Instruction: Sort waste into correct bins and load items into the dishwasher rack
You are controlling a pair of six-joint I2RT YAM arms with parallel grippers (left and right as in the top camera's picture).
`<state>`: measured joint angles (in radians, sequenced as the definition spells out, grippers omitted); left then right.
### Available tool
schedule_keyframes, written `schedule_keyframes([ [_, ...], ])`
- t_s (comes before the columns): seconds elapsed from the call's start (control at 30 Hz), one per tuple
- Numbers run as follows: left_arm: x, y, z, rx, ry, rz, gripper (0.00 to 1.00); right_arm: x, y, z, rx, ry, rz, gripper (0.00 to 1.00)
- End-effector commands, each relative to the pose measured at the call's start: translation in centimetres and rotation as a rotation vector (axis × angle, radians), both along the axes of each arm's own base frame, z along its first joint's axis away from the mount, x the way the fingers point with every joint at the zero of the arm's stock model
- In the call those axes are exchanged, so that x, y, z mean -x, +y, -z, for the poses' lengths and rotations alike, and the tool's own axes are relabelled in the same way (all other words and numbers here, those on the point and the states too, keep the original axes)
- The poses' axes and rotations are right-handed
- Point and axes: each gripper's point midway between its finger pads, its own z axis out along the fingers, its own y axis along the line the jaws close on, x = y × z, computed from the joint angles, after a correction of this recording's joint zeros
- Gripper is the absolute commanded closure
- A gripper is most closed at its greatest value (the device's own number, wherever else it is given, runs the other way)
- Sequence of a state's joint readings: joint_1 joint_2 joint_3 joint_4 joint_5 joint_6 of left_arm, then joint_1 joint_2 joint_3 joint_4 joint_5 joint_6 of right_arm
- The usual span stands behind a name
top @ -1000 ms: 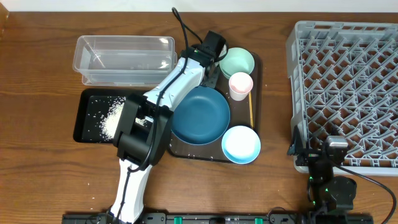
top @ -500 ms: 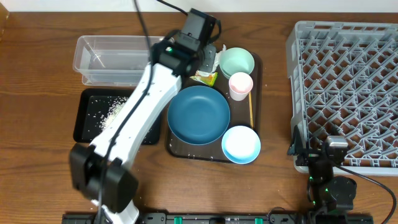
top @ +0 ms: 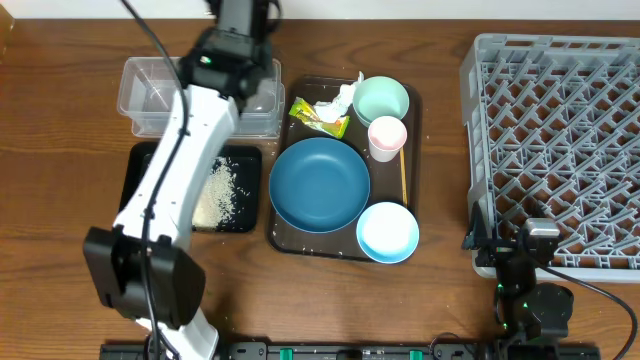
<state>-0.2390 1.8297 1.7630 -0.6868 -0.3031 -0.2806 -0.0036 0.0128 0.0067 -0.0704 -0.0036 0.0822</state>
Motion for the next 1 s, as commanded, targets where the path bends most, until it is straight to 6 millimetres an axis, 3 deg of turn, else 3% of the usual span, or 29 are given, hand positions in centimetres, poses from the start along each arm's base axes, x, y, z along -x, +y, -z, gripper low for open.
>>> schedule_keyframes([
  [0.0,-0.4,1.2,2.0,0.074,0.048,-0.052,0.26,0.0,-0.3,0.0,0.013,-0.001,0.012,0.01],
  [0.17,0.1,-0.4,3.0,0.176,0.105,0.024,0.25,0.0,-0.3,0.0,0.013,-0.001,0.012,0.01],
  [0.33,1.6,-8.2,3.1,0.173,0.152,0.435,0.25,0.0,-0.3,0.0,0.013,-0.001,0.012,0.01],
  [0.43,2.1,-11.2,3.1,0.091,0.133,0.477,0.25,0.0,-0.3,0.0,0.013,-0.001,0.012,0.01],
  [0.57,1.7,-13.5,4.2,0.005,0.112,0.502,0.25,0.0,-0.3,0.0,0.013,-0.001,0.012,0.01],
  [0.97,-1.0,-15.8,14.8,-0.025,0.222,0.522,0.27,0.0,-0.3,0.0,0.013,-0.001,0.012,0.01],
])
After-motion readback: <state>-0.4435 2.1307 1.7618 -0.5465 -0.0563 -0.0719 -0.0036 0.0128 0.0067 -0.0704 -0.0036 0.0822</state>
